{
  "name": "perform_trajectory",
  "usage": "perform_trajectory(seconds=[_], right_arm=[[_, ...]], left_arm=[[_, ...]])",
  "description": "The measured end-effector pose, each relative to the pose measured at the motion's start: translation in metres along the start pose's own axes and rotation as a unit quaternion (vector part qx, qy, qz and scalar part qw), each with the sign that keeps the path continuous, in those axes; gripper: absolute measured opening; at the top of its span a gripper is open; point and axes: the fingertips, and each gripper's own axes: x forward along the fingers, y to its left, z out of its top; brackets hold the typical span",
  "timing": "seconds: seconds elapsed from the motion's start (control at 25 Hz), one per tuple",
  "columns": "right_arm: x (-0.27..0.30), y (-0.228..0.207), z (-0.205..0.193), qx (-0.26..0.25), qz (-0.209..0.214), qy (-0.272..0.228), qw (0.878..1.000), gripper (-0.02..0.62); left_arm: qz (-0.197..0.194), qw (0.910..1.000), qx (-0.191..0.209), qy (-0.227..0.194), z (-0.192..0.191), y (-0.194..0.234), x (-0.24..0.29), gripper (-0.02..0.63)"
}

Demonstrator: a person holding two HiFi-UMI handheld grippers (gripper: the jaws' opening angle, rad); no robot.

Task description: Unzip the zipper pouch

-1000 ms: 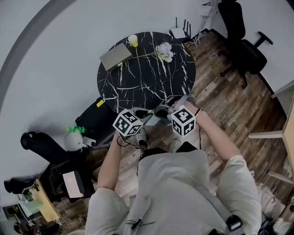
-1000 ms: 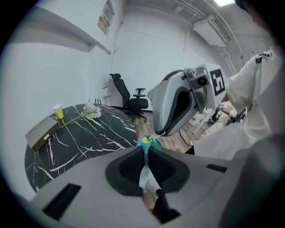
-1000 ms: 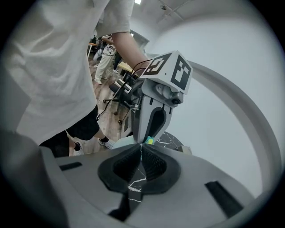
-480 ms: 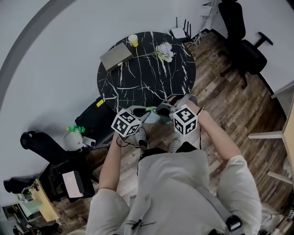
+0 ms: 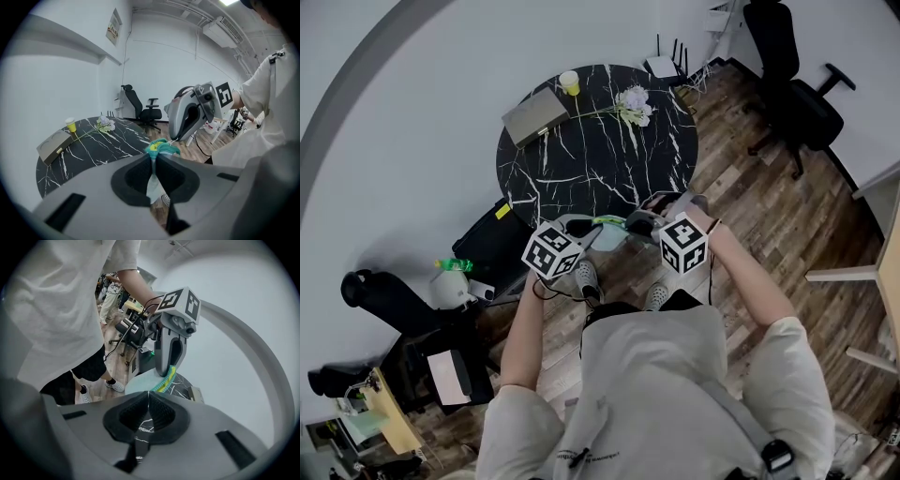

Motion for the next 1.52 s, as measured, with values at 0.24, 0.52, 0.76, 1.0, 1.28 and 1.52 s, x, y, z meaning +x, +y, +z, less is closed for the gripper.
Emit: perform_trajectory(seconds=[0.24,0.52,0.76,1.0,1.28,1.52], right_arm=[[-0.004,0.003,-0.005,0.003,0.003,-0.002,1.000,0.011],[-0.007,0.007,-0.015,0.012,0.008,0.005,1.000,0.011],[-0.012,0.011,-0.028,0.022,0.010,0.014,1.000,0.011],[-0.013,0.018,-0.039,0.031,0.017,0.022,0.999,0.011],[-0.013,0.021,-0.050,0.051,0.024,0.028,0.998,0.012],[-0.014,0.027,-0.060,0.052,0.039,0.037,0.997,0.012]], left_arm=[[0.005,1.0000,0.004,0.003,0.001,0.003,0.002,0.038],[0.014,0.9999,-0.002,0.003,0.001,0.014,0.004,0.038],[0.023,0.9997,-0.006,0.002,0.004,0.023,0.001,0.038],[0.033,0.9994,-0.007,0.001,0.006,0.032,-0.003,0.038],[0.040,0.9992,-0.007,-0.002,0.003,0.035,-0.001,0.038],[0.048,0.9986,-0.021,-0.006,-0.002,0.041,-0.004,0.038]])
